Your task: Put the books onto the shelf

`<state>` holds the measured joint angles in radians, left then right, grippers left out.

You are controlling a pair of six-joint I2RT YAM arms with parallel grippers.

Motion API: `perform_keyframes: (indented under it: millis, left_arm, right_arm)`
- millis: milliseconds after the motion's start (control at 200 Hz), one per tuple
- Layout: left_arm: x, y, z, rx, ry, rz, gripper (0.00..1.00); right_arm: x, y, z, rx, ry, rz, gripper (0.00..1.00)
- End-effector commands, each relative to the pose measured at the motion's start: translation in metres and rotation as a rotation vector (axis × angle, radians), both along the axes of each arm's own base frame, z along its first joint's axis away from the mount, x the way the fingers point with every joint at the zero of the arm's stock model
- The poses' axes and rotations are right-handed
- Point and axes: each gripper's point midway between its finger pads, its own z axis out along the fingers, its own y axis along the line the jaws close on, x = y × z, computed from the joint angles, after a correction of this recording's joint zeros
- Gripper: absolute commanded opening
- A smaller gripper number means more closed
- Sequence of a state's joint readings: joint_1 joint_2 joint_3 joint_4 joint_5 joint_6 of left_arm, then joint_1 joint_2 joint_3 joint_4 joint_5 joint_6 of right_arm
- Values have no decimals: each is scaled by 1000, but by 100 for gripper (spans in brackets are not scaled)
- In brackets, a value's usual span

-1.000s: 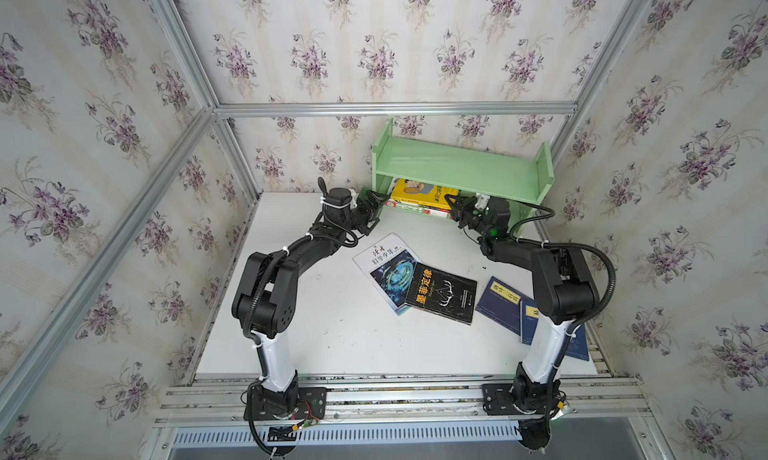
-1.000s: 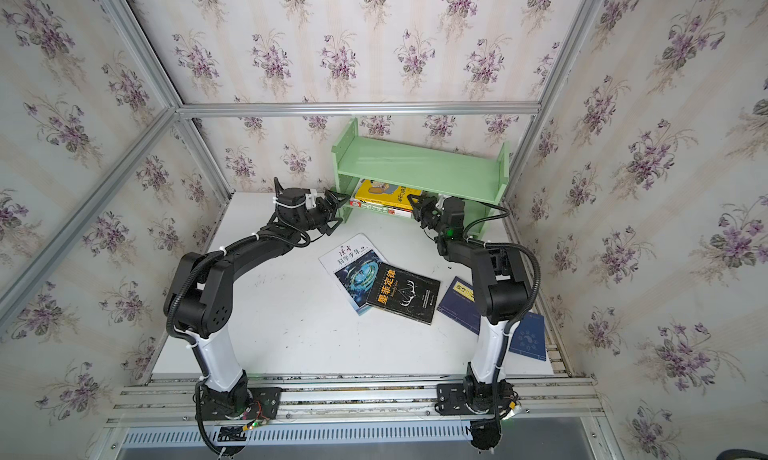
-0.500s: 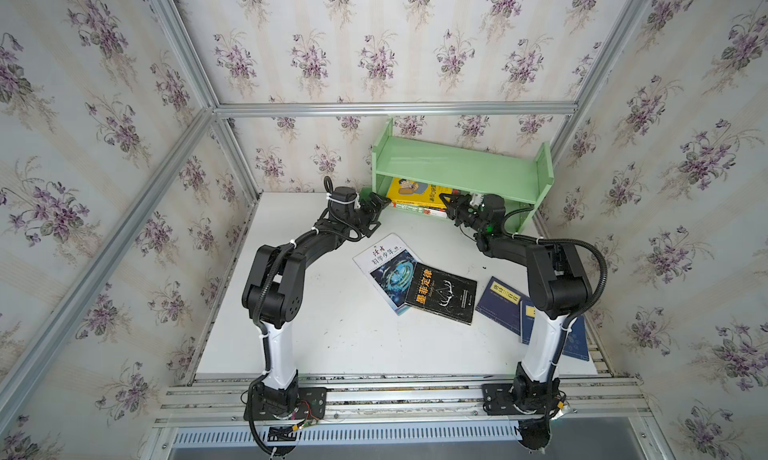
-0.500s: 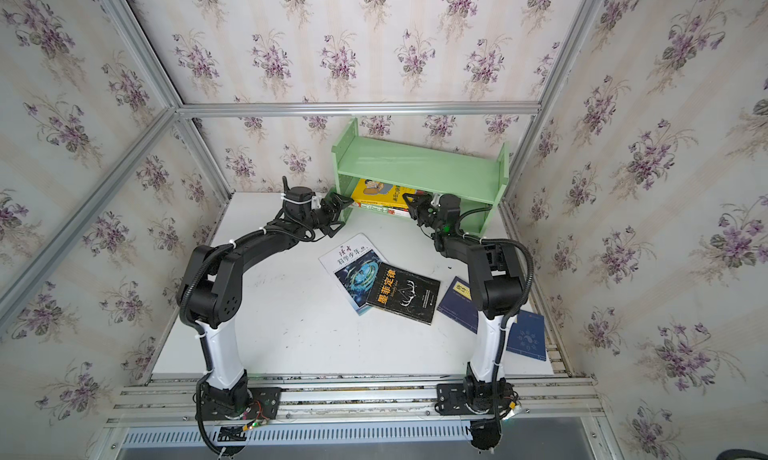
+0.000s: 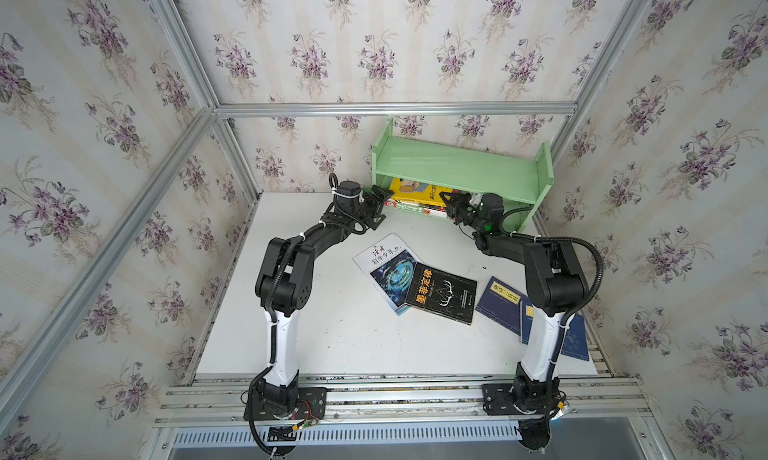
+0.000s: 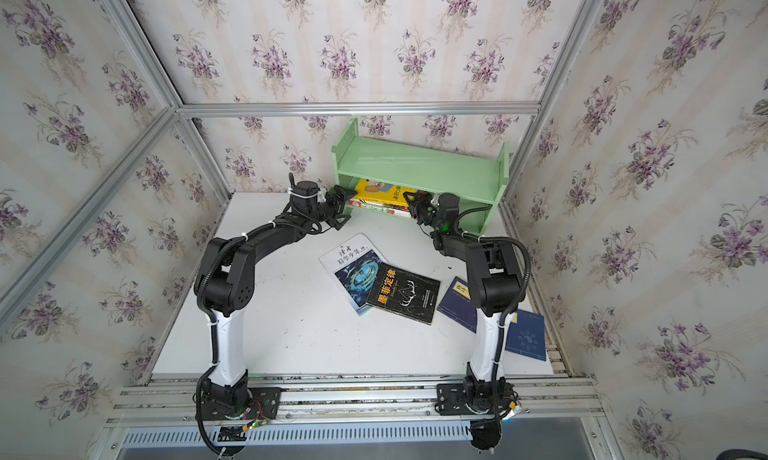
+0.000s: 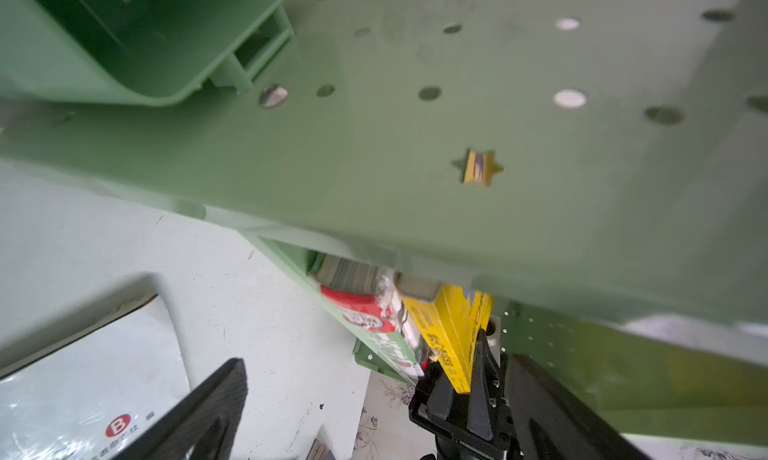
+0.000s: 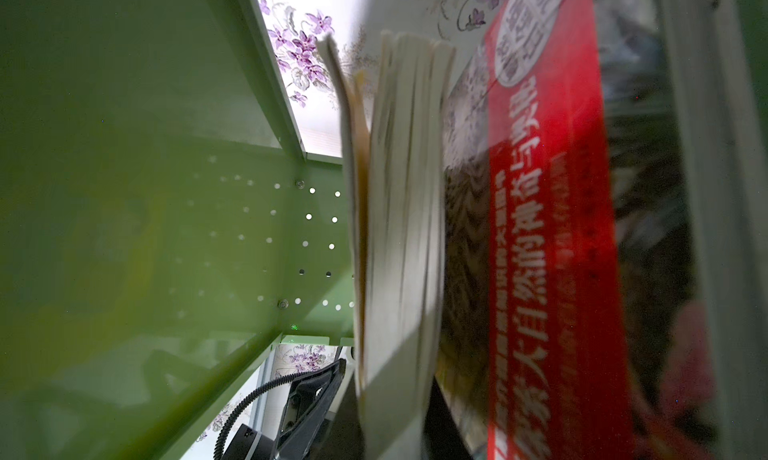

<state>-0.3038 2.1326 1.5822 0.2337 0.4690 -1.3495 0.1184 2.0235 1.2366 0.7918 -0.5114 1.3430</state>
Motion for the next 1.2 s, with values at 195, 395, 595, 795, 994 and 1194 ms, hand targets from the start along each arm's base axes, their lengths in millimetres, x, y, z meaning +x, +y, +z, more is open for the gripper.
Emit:
perform_keyframes:
  millis: [195, 395, 595, 795, 994, 1194]
  left_arm:
    - [7, -6, 2, -63, -1, 0, 99]
    - [10, -7, 0, -74, 4, 2, 99]
    - [12, -8, -5, -80, 17, 3, 99]
    - [12, -8, -6, -88, 26, 10, 99]
    - [12, -7, -6, -92, 28, 13, 99]
    - [15, -8, -9, -93, 35, 23, 99]
  right_arm:
    - [4, 7, 30, 12, -106, 25, 9]
    - [3, 9, 26, 7, -95, 33, 8]
    - [4, 10, 19, 1, -77, 40, 8]
    - [2, 8, 16, 2, -73, 43, 8]
    - [1, 6, 13, 3, -70, 47, 8]
    - [2, 4, 8, 2, -58, 46, 7]
